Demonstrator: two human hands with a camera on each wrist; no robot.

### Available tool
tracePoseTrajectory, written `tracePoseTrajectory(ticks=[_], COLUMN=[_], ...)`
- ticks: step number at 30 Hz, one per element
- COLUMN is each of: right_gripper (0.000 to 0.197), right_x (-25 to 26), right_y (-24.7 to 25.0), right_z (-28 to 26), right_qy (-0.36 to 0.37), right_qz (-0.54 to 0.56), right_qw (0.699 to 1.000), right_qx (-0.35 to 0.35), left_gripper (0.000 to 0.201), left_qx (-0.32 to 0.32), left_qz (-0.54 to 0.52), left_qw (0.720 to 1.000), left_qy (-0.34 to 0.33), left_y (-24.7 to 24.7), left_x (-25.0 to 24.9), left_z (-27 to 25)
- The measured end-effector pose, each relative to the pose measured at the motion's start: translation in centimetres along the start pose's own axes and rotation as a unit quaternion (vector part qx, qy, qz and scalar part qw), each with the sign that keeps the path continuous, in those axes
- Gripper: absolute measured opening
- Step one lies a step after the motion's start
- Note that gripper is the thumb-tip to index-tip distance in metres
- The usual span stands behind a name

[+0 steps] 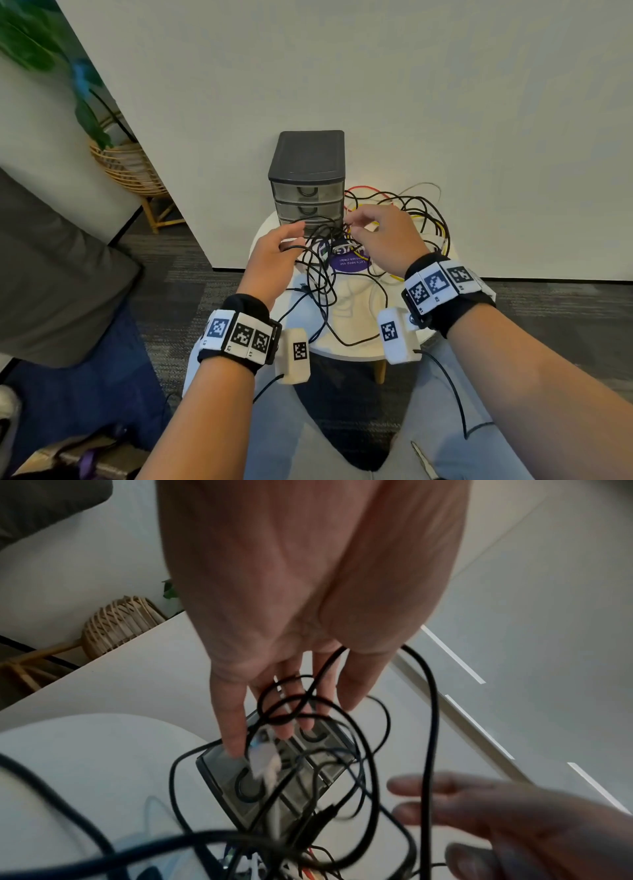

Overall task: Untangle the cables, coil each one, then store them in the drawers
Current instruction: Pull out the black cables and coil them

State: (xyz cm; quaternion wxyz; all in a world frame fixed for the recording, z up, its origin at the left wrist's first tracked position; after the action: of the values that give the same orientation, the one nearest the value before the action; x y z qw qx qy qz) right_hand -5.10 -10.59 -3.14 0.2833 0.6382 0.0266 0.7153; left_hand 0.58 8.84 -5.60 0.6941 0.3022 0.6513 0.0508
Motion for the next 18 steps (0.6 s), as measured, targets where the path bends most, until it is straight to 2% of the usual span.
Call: tracePoseTrajectory(ticks=[2,5,8,11,13,15,18], right_gripper=[0.028,0.036,0.004,0.020,0.024,0.024,0.017], right_x=[0.9,1.8,2.0,2.8,4.2,4.9,4.3], right_y=[-0.4,-1.2,-1.6,0.0,1.8,2.6,0.8], right_z=[0.0,0.3,0.7,1.5,1.9,2.3,2.0], right_qy=[0.025,0.044,0.028,0.027,0.022,0.021,0.009], right_qz=[0.027,-0.034,-0.079,-0.083,-0.043,0.002,-0.055], right_qw=[0.999,0.997,0.993,0.995,0.999,1.000,0.992], right_qx=[-0.002,0.044,0.082,0.048,0.014,0.009,0.112], left_gripper=[0.036,0.037,0.035,0.021,0.014,0.013,0.014], left_qx=[0.017,0.038,0.053,0.043,0.020,0.005,0.015], left_qz=[0.024,0.076,0.142,0.150,0.131,0.109,0.074], left_qw=[0.999,0.995,0.983,0.980,0.985,0.989,0.989], left_qy=[-0.014,-0.055,-0.105,-0.125,-0.112,-0.104,-0.129], left_y=[-0.3,-0.4,0.0,0.6,1.0,1.1,0.6], left_x=[-0.2,-1.0,-2.0,-2.5,-2.5,-2.6,-3.8], left_z=[0.1,0.2,0.4,0.8,1.2,1.5,1.4])
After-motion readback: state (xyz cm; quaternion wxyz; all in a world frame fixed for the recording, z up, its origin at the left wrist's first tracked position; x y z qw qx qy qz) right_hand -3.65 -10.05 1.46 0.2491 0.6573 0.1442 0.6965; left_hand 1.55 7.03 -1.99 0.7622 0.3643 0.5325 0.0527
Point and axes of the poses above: each hand's wrist, its own z-axis towards the middle knuckle, its own y-axis out of the back of the hand, x = y × z, the point moved 5 cm from there along z, towards the middle knuckle, and after that the axes turned 14 degrees about z, right-handed, at the moved point
